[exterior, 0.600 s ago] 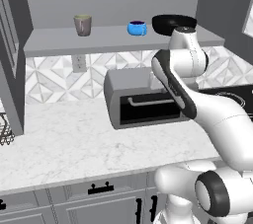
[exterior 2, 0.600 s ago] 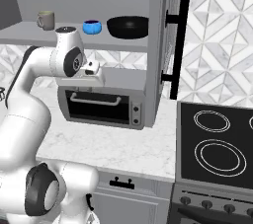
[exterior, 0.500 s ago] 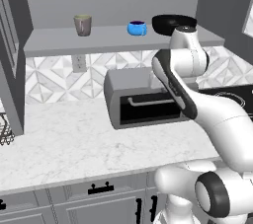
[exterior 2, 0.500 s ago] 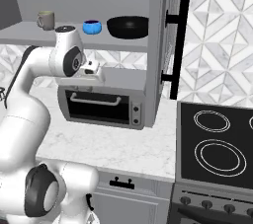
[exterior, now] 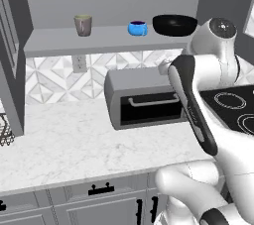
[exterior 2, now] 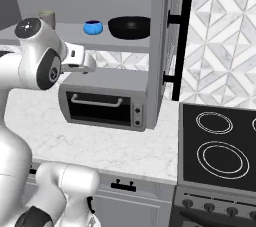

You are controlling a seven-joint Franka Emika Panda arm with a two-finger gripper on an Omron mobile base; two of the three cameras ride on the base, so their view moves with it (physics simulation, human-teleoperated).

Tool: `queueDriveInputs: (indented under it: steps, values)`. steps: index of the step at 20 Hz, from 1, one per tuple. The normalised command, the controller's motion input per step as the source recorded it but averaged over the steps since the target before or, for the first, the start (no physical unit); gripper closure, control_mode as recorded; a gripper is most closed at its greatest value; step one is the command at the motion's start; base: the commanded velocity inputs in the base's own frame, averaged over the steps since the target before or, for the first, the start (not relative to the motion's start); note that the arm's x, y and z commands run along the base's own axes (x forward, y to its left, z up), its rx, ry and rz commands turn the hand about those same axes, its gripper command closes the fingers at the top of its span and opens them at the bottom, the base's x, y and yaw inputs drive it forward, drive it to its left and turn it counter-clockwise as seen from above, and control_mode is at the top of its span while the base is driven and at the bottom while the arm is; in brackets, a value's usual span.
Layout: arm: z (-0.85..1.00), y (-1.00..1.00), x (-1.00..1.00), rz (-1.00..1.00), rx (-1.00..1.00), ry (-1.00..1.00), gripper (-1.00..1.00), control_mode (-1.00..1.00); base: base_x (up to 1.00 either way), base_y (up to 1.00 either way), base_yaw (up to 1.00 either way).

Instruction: Gather all objects into one cabinet and sort the glasses and bowls to opposite sides.

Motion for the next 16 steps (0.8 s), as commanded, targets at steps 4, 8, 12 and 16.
queueDriveInputs:
  steps: [4,8,12,16]
  values:
    - [0.19,-0.08,-0.72,0.00,0.00,-0.22,-1.00,-1.00,0.00,0.00,0.00]
    - [0.00,-0.05,-0.23,0.00,0.00,-0.01,-1.00,1.00,0.00,0.00,0.00]
    - [0.00,0.00,0.00,0.00,0.00,0.00,-1.00,1.00,-0.34,-0.09,0.00]
    - [0.00,0.00,0.00,0.00,0.00,0.00,-1.00,1.00,-1.00,-0.51,-0.11]
